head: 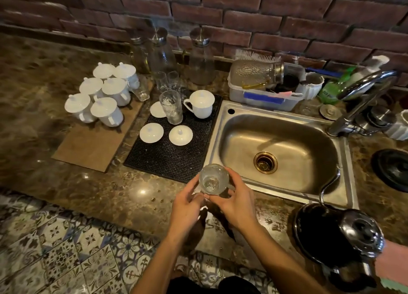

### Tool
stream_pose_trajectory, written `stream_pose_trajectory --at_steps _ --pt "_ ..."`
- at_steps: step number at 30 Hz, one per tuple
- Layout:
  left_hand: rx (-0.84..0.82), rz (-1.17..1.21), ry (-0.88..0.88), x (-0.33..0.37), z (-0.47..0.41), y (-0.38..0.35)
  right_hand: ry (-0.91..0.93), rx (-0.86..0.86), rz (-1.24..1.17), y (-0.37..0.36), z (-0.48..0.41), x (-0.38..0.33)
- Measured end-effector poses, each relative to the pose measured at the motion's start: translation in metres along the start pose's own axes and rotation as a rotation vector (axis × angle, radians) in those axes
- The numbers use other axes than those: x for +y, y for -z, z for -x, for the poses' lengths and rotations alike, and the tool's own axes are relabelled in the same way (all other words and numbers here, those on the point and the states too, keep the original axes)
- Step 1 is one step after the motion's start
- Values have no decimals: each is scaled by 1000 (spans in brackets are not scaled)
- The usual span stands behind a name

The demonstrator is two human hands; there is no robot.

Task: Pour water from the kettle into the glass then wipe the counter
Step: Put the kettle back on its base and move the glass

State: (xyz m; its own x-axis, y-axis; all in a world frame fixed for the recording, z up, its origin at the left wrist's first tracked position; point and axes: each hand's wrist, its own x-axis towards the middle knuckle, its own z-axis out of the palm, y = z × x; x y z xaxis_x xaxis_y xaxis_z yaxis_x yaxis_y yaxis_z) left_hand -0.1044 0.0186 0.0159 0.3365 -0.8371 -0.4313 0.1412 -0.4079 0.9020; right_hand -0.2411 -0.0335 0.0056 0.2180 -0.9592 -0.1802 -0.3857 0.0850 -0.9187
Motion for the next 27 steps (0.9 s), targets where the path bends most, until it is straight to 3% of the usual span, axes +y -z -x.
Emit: stream_pose_trajectory --at_steps 11,27 --pt "-58 38 -53 36 -81 87 12 78 -41 -92 -63 -47" --pt "-106 -1 38 36 -129 113 -84 114 -28 -129 -93 -44"
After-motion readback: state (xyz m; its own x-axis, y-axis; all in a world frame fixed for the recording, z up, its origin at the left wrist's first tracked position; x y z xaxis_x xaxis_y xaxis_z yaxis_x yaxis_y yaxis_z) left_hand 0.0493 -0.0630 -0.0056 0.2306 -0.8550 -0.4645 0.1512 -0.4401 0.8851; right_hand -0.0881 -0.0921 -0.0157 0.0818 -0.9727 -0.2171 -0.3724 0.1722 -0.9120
